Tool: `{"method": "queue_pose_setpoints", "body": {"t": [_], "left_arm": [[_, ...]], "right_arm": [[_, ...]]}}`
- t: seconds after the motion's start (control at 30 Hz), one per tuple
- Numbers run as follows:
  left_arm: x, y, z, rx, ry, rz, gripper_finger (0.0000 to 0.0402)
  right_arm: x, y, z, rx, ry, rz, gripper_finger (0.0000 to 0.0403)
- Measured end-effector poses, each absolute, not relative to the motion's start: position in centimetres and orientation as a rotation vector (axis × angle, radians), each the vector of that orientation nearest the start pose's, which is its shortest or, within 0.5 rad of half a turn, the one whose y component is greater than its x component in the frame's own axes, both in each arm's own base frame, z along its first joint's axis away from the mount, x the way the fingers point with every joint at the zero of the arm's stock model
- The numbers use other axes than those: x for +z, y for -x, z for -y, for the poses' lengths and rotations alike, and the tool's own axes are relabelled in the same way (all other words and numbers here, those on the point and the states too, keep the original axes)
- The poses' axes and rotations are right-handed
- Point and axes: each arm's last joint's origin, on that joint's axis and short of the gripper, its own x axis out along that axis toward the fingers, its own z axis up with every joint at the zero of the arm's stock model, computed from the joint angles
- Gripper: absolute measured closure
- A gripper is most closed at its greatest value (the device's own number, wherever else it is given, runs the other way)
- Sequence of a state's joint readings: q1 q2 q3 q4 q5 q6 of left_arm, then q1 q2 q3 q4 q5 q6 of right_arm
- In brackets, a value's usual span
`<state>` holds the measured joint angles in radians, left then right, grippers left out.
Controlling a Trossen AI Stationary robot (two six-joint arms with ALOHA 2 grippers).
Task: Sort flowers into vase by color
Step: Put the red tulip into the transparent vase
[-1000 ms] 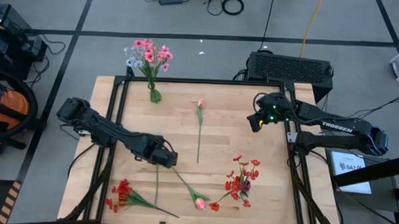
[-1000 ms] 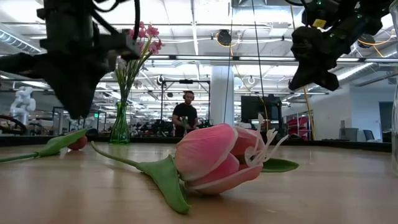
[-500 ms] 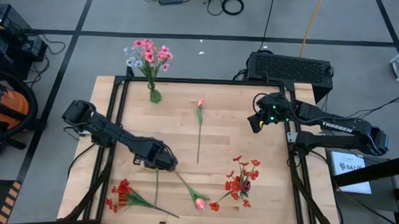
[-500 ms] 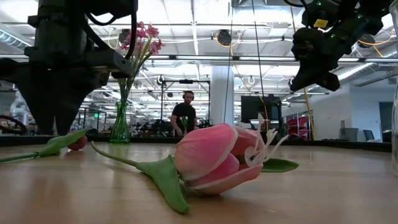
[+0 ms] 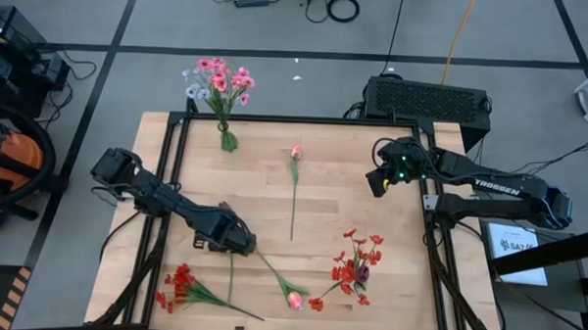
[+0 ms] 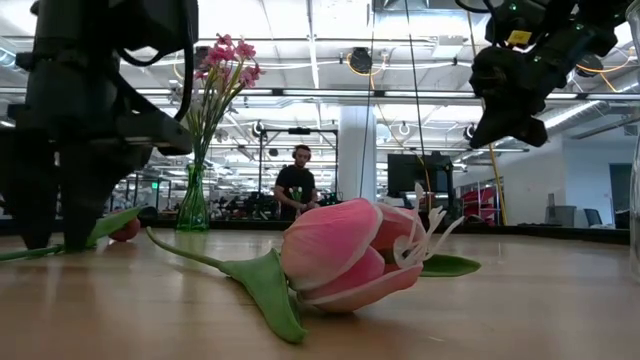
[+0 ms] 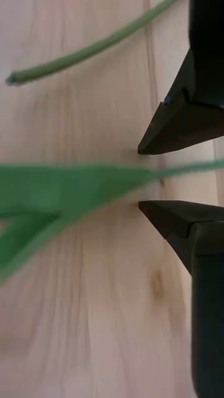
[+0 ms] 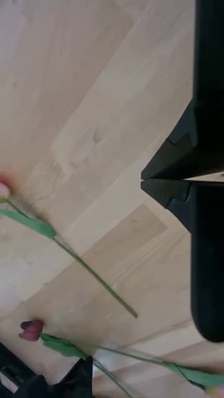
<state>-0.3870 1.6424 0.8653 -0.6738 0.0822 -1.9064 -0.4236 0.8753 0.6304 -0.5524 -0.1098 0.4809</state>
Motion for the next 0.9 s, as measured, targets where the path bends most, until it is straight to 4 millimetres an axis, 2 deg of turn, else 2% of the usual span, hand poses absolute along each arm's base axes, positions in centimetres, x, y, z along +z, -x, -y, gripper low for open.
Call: {"method": "queue_pose_setpoints", "body": {"t": [0.2,0.3,0.4,0.57,0.63,0.77,0.9], "left_arm": [[13.7,-24.4,10.2,1.024,1.309,-1.249,0.0274],[13.7,-24.3,10.2,1.023,1.303,-1.28,0.0313],[13.6,-24.3,10.2,0.966,1.245,-1.306,0.0378],[14.4,-23.6,9.9,0.968,1.199,-1.304,0.0396],[15.5,-23.0,9.6,0.998,1.177,-1.309,0.0397],[19.7,-22.0,9.0,0.994,1.151,-1.22,0.0398],[24.5,-21.6,7.7,0.883,1.012,-0.945,0.0399]], "right_arm": [[23.5,-15.6,6.7,-0.481,-0.657,-0.699,0.0403],[23.5,-15.6,6.7,-0.481,-0.651,-0.7,0.0403],[23.5,-15.6,6.7,-0.479,-0.655,-0.7,0.0403],[23.6,-15.7,6.6,-0.437,-0.681,-0.704,0.0403],[23.5,-15.6,6.5,-0.423,-0.699,-0.712,0.0403],[23.3,-14.8,6.0,-0.377,-0.738,-0.777,0.0403],[23.0,-13.7,5.4,-0.397,-0.775,-0.862,0.0403]]}}
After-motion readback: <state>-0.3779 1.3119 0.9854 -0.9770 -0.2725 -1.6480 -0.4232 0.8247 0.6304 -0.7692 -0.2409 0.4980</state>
